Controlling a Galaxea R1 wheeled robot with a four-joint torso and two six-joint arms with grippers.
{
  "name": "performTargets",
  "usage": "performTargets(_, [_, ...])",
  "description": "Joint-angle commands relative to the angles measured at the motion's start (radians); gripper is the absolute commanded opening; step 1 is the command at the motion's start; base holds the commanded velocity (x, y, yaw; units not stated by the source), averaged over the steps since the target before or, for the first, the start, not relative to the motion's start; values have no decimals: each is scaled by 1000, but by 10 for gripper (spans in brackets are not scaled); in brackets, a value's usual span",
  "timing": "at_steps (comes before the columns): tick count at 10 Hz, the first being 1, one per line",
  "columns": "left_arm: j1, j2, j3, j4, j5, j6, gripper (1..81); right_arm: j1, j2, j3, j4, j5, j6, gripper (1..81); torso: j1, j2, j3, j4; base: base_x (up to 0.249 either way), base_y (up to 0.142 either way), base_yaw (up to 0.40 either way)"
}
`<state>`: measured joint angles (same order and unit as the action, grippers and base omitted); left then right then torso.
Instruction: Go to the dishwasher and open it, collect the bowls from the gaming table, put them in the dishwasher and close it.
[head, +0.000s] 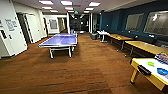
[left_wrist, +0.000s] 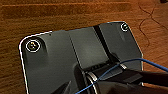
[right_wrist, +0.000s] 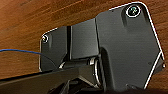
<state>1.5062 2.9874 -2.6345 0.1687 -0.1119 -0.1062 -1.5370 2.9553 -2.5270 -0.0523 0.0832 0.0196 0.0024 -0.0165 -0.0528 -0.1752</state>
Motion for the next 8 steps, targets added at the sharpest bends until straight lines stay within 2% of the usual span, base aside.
performTargets(1, [-36,-1,2,12,49,3,811,34,-2,4,-7,-56,-1,811,0,0,0,0,0,0,0])
performTargets(8, [-36,-1,4,11,51,3,811,36,4,-1,-9,-56,-1,811,-1,0,0,0,0,0,0])
